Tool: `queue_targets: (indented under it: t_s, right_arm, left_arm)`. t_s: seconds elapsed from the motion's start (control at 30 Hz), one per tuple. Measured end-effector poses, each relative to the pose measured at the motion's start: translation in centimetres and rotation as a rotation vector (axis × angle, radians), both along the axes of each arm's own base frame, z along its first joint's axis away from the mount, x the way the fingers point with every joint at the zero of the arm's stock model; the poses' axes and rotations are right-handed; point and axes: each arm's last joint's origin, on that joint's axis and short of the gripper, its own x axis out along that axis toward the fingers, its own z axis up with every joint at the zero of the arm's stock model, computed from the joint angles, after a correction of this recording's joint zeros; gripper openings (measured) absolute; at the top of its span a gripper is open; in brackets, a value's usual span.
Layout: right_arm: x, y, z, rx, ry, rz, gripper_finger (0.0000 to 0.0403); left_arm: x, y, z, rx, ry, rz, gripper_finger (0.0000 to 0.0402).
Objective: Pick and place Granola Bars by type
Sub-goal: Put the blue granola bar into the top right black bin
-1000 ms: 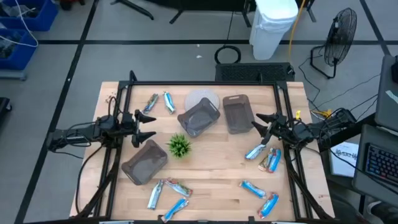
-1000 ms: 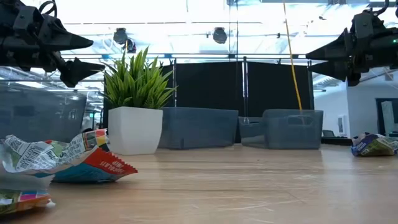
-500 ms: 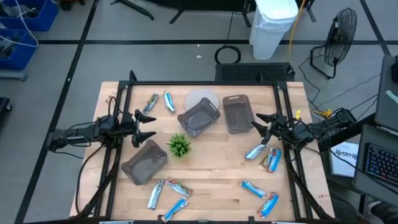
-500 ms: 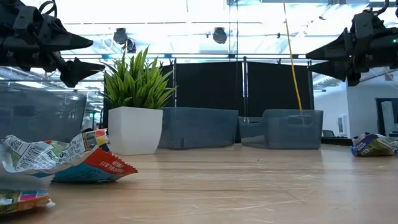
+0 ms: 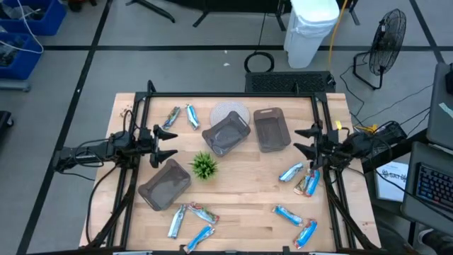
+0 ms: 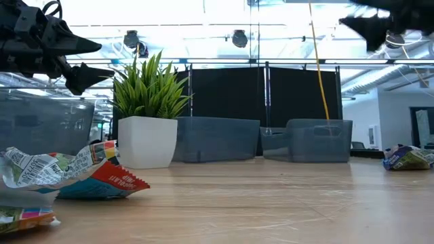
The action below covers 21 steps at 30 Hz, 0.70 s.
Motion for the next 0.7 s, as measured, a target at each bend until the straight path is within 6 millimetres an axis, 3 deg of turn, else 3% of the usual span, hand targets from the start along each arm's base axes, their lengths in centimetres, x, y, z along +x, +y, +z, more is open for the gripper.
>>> queue_targets:
  t_s: [0.2,0.5,0.7]
  right_arm:
    - [0.0,0.0,5.9,-0.088,0.100,0.013,0.0238]
    - [2.1,0.9,13.3,-0.159,0.298,0.023,0.0238]
    - [3.5,1.7,17.5,-0.218,0.416,0.124,0.0238]
  left_arm:
    - [0.0,0.0,0.0,0.000,-0.002,0.001,0.0379]
    - [0.0,0.0,0.0,0.000,-0.003,0.001,0.0379]
    - [0.0,0.0,0.0,0.000,-0.003,0.001,0.0379]
